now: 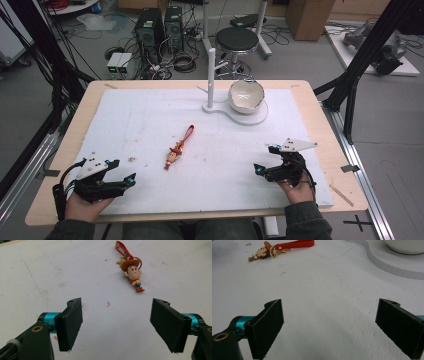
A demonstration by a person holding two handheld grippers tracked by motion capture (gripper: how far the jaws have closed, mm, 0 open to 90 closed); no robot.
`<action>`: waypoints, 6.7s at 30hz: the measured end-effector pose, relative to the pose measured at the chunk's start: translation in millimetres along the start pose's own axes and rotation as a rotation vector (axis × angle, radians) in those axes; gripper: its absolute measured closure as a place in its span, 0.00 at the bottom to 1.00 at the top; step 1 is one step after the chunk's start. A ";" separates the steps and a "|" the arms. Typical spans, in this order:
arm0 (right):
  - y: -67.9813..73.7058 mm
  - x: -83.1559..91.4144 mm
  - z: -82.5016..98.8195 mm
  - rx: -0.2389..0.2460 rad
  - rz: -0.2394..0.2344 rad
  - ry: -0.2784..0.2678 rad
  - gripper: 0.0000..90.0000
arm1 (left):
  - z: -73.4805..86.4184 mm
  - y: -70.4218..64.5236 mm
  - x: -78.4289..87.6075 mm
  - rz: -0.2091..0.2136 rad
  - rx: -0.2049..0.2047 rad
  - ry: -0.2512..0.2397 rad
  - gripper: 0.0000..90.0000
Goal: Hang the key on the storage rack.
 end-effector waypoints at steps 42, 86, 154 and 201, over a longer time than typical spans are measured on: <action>6.7 0.3 -2.7 0.002 -0.003 -0.012 0.08 | -11.5 -7.0 6.4 0.051 -0.029 -0.016 0.33; 2.8 0.2 -8.5 0.009 -0.011 -0.041 0.08 | -92.4 -43.4 -68.9 0.136 -0.114 0.086 0.40; 4.1 -1.3 -8.2 0.014 -0.031 -0.039 0.08 | -96.6 -74.0 -179.8 0.049 -0.154 0.389 0.70; 4.9 -1.4 -7.6 0.012 -0.030 -0.036 0.08 | -91.9 -76.1 -182.4 0.013 -0.163 0.418 0.95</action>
Point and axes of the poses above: each handheld gripper's, and its own axes: x roughly backward along the jaws, z roughly out of its underside, y roughly to its left, the point moved 5 cm from there along -x, roughly forward along the jaws, and after that the axes turned 12 degrees about -z, right-handed, at the moved point
